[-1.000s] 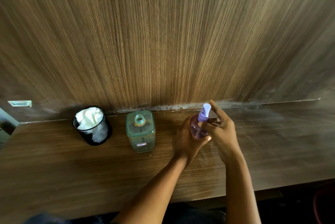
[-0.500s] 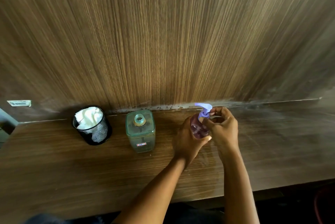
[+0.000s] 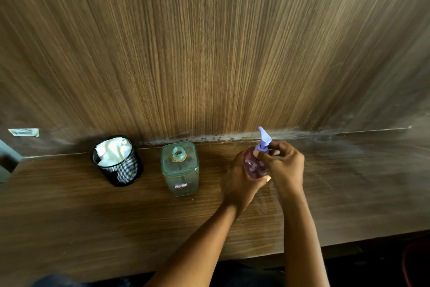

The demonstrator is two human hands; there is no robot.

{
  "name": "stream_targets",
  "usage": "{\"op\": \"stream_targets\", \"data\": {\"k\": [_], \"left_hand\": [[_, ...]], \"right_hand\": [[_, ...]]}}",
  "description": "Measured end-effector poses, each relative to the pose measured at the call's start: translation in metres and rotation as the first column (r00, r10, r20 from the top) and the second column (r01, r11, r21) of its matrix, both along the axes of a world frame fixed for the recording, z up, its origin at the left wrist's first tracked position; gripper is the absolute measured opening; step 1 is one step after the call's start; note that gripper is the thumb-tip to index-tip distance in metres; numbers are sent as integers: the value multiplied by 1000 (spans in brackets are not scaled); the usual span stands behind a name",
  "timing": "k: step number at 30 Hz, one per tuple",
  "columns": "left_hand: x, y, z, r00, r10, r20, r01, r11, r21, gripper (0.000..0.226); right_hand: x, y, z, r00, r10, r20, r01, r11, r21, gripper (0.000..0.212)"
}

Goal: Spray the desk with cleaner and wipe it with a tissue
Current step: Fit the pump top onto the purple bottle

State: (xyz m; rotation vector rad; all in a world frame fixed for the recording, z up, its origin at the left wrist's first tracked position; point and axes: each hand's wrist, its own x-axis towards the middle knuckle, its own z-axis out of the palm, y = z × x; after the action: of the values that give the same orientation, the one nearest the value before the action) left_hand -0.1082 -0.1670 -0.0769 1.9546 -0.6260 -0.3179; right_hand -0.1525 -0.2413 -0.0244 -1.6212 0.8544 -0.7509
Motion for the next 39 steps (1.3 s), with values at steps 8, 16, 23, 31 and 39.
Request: {"op": "stream_targets", "data": {"k": [8,16,23,31,39], "left_hand": [[-1,0,3,1000,10,6,-10,1000,12,48],[-3,1,3,1000,2,5,-2,1000,0,61],[-3,1,4,1000,5,-4,-5,1000,-6,53],[-3,-1,-4,999,26,22,-26,1000,-12,61],[-3,-2,-7,999,33,18,-33,999,-29,64]], "right_hand": [[9,5,-3,999,-32,12,33,998,-57,34],[-3,-3,-3,999,42,18,-43,998,37,23],[5,3,-1,1000,-30,-7,29,999,-40,32],[-6,-3,-2,990,121,70,-125,990,59,37],[-5,-6,-11,998,70,3,-70,997,14,35]]}}
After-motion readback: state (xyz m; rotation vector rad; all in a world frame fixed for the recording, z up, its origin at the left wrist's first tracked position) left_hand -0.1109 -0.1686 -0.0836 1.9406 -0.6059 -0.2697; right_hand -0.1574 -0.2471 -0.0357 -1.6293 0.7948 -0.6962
